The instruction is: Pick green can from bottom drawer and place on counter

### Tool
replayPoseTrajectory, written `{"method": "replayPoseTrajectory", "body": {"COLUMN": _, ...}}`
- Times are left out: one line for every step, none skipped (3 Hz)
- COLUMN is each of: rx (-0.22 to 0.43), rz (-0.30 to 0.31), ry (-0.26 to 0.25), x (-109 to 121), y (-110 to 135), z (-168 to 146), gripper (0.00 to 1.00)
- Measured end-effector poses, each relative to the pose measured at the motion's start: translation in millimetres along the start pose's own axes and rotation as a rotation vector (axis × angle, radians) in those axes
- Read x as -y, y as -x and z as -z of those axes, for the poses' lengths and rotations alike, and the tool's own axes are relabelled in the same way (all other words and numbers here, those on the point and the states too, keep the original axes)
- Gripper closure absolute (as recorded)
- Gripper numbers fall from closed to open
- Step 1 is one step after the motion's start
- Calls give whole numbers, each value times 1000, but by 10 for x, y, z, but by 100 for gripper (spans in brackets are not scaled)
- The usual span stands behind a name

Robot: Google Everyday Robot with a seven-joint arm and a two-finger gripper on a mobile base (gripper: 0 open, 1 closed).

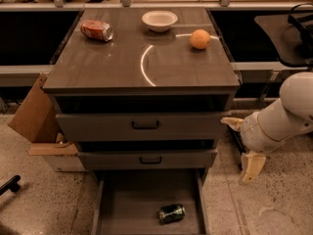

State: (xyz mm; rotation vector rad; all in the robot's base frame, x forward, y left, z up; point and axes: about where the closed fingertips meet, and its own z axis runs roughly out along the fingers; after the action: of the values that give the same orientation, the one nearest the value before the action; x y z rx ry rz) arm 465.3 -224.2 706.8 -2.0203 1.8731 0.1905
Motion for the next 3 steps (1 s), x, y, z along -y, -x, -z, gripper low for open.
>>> {"method": "replayPoseTrajectory", "body": {"rx": 0, "rz": 3, "ry": -1, "x": 2, "y": 0, "z": -2, "gripper": 0}}
{"method": "replayPoseTrajectory", "body": {"rx": 5, "rz": 16, "ry": 4, "x": 12, "y": -38, "z": -97, "gripper": 0}}
{"method": "replayPoseTrajectory", "body": {"rx": 6, "rz": 45, "ry": 24, "x": -13, "y": -205, "z": -520, "gripper": 0}}
